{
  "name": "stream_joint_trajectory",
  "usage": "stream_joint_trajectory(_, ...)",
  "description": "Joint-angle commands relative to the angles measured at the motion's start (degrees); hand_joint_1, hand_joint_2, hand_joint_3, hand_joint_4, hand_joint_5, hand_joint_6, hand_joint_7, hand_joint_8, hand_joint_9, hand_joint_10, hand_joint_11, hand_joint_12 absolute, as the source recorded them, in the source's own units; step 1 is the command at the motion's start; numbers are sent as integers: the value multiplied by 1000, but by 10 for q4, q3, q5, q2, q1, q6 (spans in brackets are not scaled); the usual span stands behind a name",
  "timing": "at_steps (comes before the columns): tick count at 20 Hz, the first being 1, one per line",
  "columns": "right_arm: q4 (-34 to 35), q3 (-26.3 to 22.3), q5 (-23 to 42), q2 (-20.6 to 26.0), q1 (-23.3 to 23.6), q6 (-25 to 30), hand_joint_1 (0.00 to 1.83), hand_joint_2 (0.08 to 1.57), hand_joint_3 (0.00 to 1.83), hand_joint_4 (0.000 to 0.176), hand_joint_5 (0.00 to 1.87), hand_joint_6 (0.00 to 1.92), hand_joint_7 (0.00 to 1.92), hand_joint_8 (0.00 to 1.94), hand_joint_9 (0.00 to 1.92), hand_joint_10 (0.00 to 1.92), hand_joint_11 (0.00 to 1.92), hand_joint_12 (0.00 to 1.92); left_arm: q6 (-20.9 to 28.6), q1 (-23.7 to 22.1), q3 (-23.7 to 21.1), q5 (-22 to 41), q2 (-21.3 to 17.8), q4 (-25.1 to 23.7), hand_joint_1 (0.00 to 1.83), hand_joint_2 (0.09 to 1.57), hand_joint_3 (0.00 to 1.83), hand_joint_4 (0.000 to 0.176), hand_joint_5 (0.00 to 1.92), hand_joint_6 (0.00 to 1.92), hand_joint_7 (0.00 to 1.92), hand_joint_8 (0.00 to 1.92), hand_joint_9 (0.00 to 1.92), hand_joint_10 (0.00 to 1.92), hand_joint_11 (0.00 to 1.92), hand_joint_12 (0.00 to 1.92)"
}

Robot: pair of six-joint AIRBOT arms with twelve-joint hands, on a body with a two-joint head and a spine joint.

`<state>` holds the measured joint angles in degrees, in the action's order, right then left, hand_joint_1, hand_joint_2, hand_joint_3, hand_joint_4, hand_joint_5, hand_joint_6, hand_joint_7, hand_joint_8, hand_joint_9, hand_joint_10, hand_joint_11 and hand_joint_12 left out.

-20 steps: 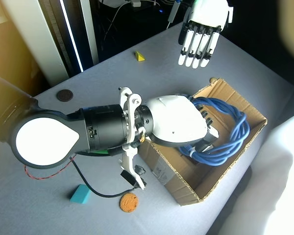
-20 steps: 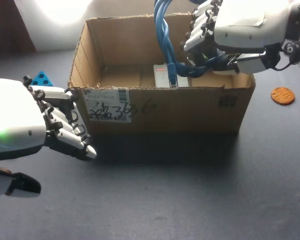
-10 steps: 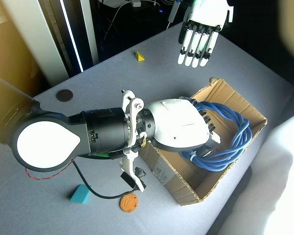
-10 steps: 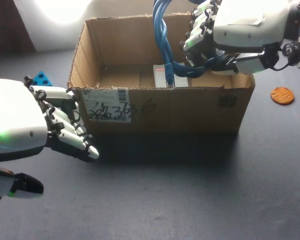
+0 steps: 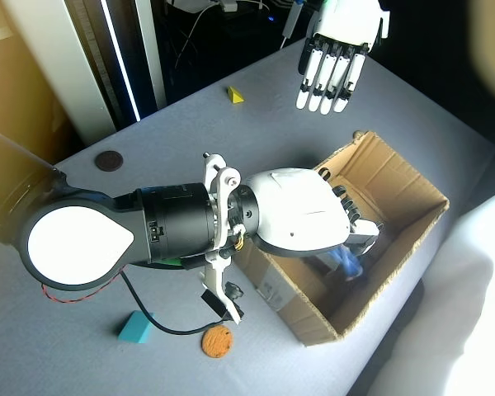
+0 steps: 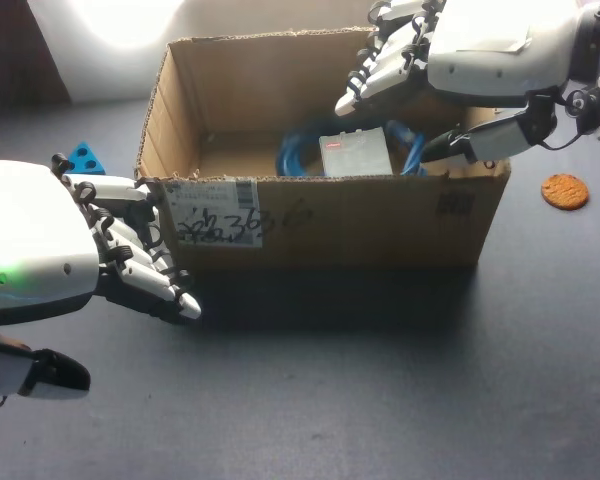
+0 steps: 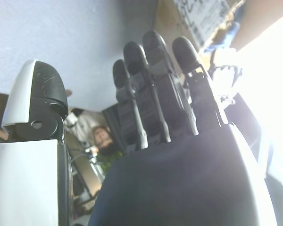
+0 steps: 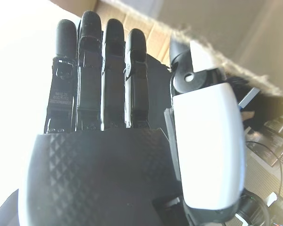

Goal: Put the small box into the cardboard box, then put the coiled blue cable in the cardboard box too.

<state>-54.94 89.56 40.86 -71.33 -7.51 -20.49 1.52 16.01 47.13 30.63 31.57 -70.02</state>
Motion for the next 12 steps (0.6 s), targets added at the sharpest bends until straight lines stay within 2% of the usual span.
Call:
stream_joint_trajectory(1, 36, 3, 43, 6, 4, -1, 927, 1097, 11, 0, 579, 1, 623, 3, 627, 19, 258, 968, -2, -4, 1, 25, -6, 26, 930, 1147, 6, 0, 568, 1, 656, 1, 597, 0, 46, 1005)
stream_joint_trajectory(5, 37, 3, 50, 7, 4, 4, 906, 1101, 7, 0, 542, 0, 603, 0, 619, 11, 236, 971, -2, -4, 1, 25, -6, 26, 974, 1129, 0, 0, 598, 12, 680, 9, 629, 15, 80, 1027)
stream_joint_trajectory(6, 36, 3, 54, 8, 3, 8, 959, 1074, 0, 0, 551, 4, 614, 4, 639, 18, 258, 975, -2, -4, 1, 25, -6, 26, 976, 1129, 0, 0, 593, 9, 681, 9, 629, 15, 81, 1026)
stream_joint_trajectory(9, 25, 2, 97, 15, 3, 41, 928, 1111, 4, 0, 509, 0, 576, 0, 608, 2, 202, 983, -2, -5, 0, 25, -6, 33, 925, 1144, 3, 0, 576, 1, 666, 1, 607, 4, 70, 1012)
stream_joint_trajectory(12, 16, 2, 129, 25, 8, 54, 961, 1098, 0, 0, 506, 0, 578, 3, 619, 5, 219, 990, -2, -6, 0, 25, -6, 35, 964, 1132, 0, 0, 577, 1, 673, 4, 623, 9, 84, 1015)
